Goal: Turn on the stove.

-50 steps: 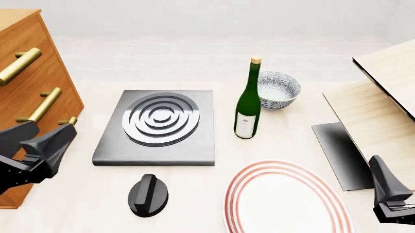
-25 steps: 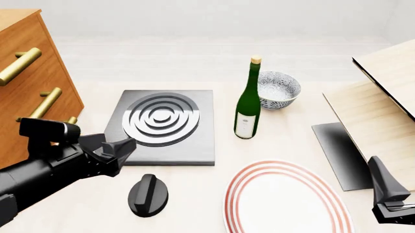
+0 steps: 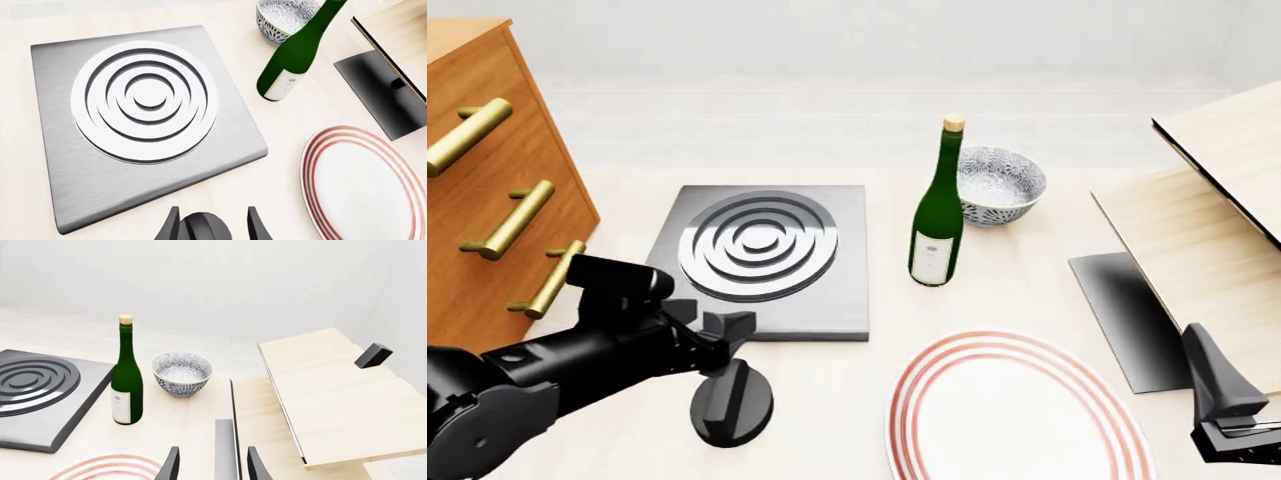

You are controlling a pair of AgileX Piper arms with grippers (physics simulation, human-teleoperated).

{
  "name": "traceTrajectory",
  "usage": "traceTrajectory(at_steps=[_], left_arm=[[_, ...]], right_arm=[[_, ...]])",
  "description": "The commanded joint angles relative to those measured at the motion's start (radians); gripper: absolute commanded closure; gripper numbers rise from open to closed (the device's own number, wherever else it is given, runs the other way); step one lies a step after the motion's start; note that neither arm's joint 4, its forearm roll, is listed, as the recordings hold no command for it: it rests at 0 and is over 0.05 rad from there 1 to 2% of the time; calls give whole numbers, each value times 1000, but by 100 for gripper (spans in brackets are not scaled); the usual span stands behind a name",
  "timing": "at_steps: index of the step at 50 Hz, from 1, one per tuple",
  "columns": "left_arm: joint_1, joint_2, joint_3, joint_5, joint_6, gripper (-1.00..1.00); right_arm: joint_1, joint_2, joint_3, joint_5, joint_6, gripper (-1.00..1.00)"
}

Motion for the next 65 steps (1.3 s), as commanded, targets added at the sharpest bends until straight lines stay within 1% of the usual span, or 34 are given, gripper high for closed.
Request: traceTrajectory(at_steps=[1, 9, 18, 22, 27, 28, 30, 34, 35, 40, 52, 53, 65], left_arm=[[-3, 123, -7, -66, 13, -100], [-6, 210, 6, -137, 19, -100], [-4, 273, 12, -187, 29, -100], [18, 295, 10, -197, 61, -100], [28, 307, 14, -207, 73, -100], [32, 297, 13, -194, 75, -100], [43, 341, 20, -238, 88, -100], [50, 332, 25, -228, 92, -100], [57, 357, 28, -252, 98, -100], [75, 373, 41, -271, 122, -100], [122, 333, 95, -276, 160, -100], [126, 310, 95, -253, 164, -100], [150, 201, 119, -182, 206, -100]], right_arm=[[3, 2, 0, -1, -2, -100], [6, 2, 0, 0, -5, -100], [9, 3, 0, 1, -6, -100], [12, -1, 0, 5, -8, -100], [14, 6, 0, 0, -10, -100], [15, 7, 0, -1, -11, -100], [16, 8, 0, 0, -14, -100], [9, 6, 0, 2, -11, -100], [9, 8, 0, 0, -10, -100], [15, 14, 0, -4, -15, -100], [10, 11, 0, 0, -16, -100], [10, 11, 0, 0, -16, -100], [7, 9, 0, 5, -18, -100]])
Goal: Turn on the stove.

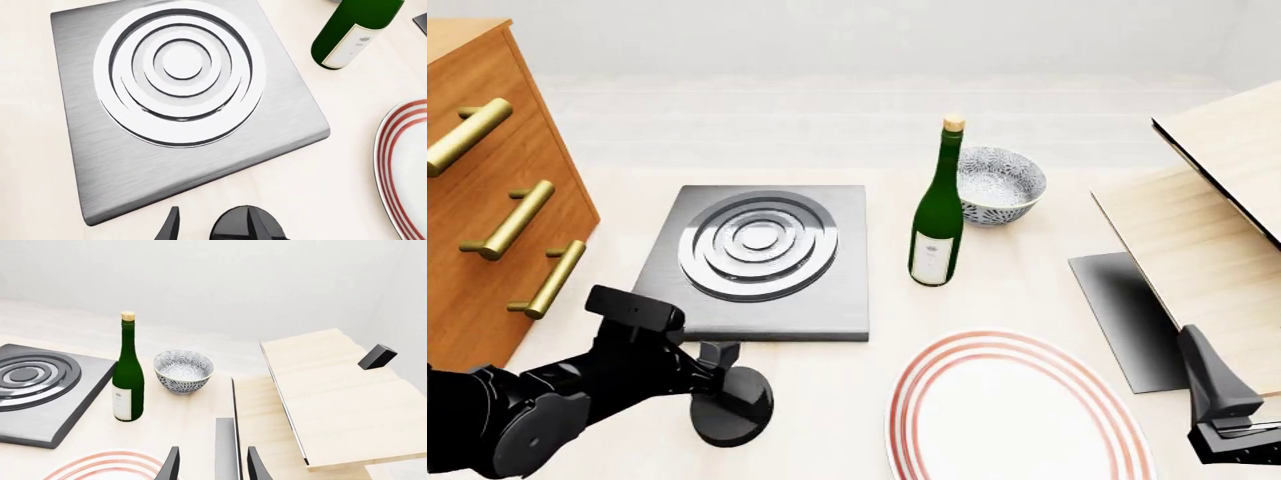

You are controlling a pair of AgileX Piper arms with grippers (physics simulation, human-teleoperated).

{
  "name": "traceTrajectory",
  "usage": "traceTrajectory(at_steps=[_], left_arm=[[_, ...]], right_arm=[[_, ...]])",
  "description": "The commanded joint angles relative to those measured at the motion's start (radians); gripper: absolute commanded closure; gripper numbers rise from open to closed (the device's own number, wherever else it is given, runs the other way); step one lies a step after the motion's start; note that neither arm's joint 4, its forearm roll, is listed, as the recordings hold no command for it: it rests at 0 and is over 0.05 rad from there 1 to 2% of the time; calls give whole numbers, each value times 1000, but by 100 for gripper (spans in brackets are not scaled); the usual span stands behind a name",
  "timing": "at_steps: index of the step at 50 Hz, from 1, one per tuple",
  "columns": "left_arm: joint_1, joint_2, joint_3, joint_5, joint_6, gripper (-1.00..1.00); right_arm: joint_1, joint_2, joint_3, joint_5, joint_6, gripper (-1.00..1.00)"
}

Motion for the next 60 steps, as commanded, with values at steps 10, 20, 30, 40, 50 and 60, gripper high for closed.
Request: traceTrajectory(at_steps=[10, 20, 30, 40, 50, 60], left_arm=[[33, -179, 69, 124, 71, -100], [19, -269, 104, 167, 67, -100], [-19, -269, 128, 140, 41, -100], [-46, -251, 140, 101, 8, -100], [-43, -369, 136, 190, -5, -100], [-19, -631, 79, 441, 18, -100]], right_arm=[[-1, -8, 0, 10, -4, -100], [-1, -5, 0, 7, -3, -100], [1, -11, 0, 13, -3, -100], [2, -17, 0, 19, -3, -100], [2, -19, 0, 21, -3, -100], [2, -12, 0, 15, -6, -100]])
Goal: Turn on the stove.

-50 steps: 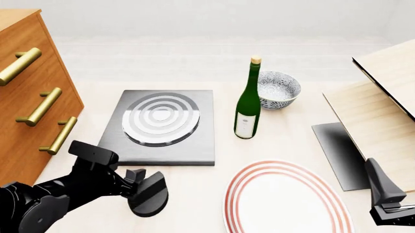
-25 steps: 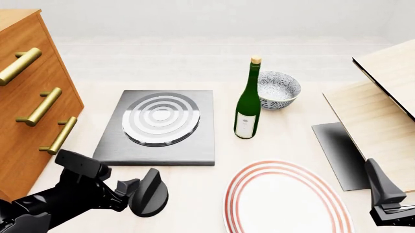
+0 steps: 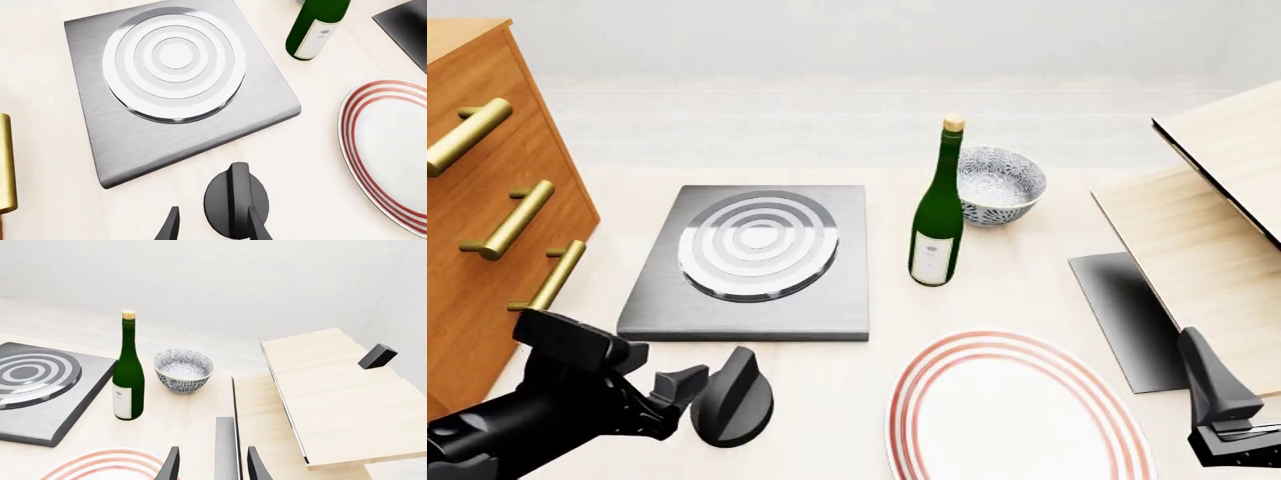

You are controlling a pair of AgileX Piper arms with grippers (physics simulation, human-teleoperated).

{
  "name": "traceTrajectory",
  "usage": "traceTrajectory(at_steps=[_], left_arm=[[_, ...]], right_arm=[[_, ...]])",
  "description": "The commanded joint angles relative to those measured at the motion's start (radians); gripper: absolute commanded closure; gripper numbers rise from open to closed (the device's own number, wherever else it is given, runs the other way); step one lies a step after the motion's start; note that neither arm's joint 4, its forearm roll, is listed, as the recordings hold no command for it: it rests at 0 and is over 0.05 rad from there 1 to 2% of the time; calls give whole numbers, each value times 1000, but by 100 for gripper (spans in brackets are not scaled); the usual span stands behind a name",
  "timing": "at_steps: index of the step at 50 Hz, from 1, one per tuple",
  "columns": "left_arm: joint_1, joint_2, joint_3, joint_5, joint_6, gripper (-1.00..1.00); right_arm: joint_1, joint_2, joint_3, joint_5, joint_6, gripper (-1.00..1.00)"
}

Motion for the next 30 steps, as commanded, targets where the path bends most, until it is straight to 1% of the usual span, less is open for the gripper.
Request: traceTrajectory(at_steps=[1, 3, 4, 5, 11, 19, 22, 24, 25, 28, 30], left_arm=[[11, -246, -51, 230, 14, -100], [10, -286, -67, 277, 16, -100], [10, -287, -68, 278, 16, -100], [10, -319, -84, 318, 20, -100], [29, -419, -129, 427, 26, -100], [57, -519, -154, 515, 28, -100], [69, -564, -176, 565, 37, -100], [87, -617, -215, 633, 38, -100], [87, -617, -215, 634, 38, -100], [98, -659, -253, 695, 40, -100], [98, -667, -255, 701, 37, -100]], right_arm=[[0, 4, 0, -3, -2, -100], [0, 5, 0, -4, -2, -100], [0, 5, 0, -4, -2, -100], [1, 4, 0, -3, -2, -100], [2, 3, 0, -1, -3, -100], [5, 3, 0, -3, -5, -100], [6, 6, 0, -5, -6, -100], [8, 9, 0, -8, -6, -100], [8, 9, 0, -8, -6, -100], [8, 9, 0, -8, -7, -100], [8, 10, 0, -9, -6, -100]])
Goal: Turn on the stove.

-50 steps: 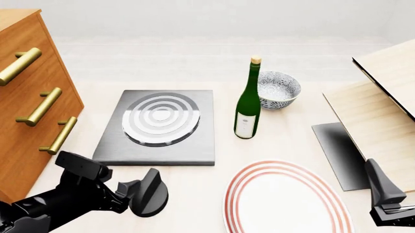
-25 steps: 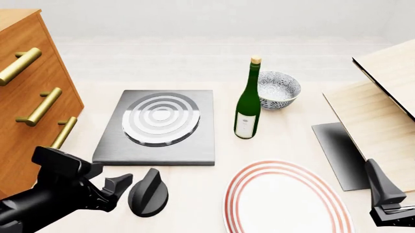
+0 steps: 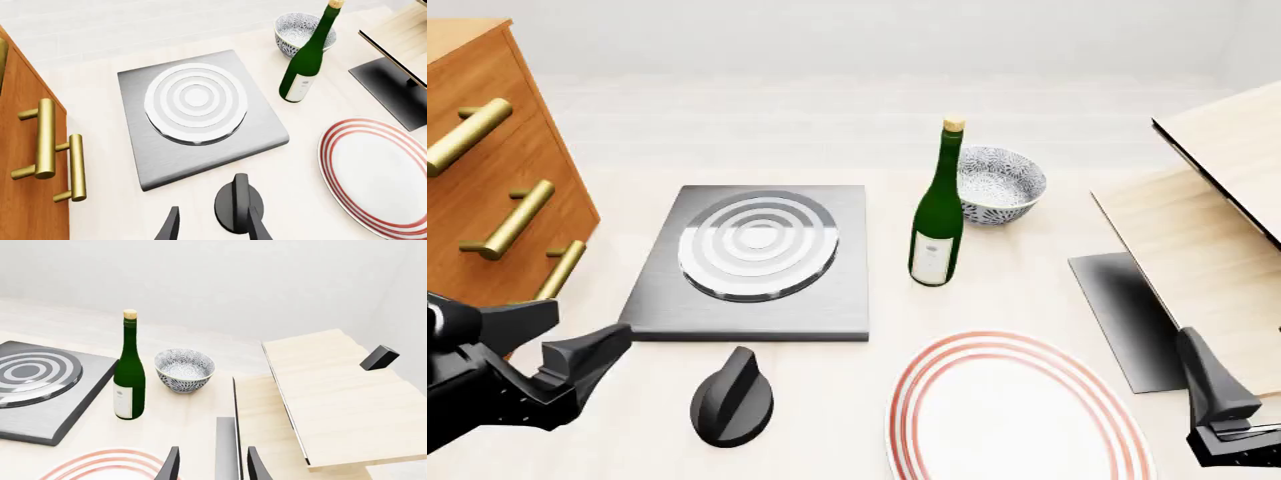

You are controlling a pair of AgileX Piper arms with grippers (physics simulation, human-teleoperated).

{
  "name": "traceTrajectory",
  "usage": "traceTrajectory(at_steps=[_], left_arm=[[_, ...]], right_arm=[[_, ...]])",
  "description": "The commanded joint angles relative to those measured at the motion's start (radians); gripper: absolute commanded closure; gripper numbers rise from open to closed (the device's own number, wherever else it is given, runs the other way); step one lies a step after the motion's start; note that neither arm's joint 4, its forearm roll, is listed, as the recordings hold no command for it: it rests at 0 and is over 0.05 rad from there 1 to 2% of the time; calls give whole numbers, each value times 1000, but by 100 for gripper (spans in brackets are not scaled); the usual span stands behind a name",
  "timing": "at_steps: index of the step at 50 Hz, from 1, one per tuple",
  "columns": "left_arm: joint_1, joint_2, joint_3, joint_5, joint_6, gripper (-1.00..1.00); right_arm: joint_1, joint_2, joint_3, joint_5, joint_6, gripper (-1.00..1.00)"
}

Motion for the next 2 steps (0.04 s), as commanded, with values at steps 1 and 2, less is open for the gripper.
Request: traceTrajectory(at_steps=[1, 2], left_arm=[[34, -141, -70, 157, 2, -100], [39, -143, -63, 154, 3, -100]], right_arm=[[3, 3, 0, -3, -1, -100], [4, 3, 0, -3, -2, -100]])
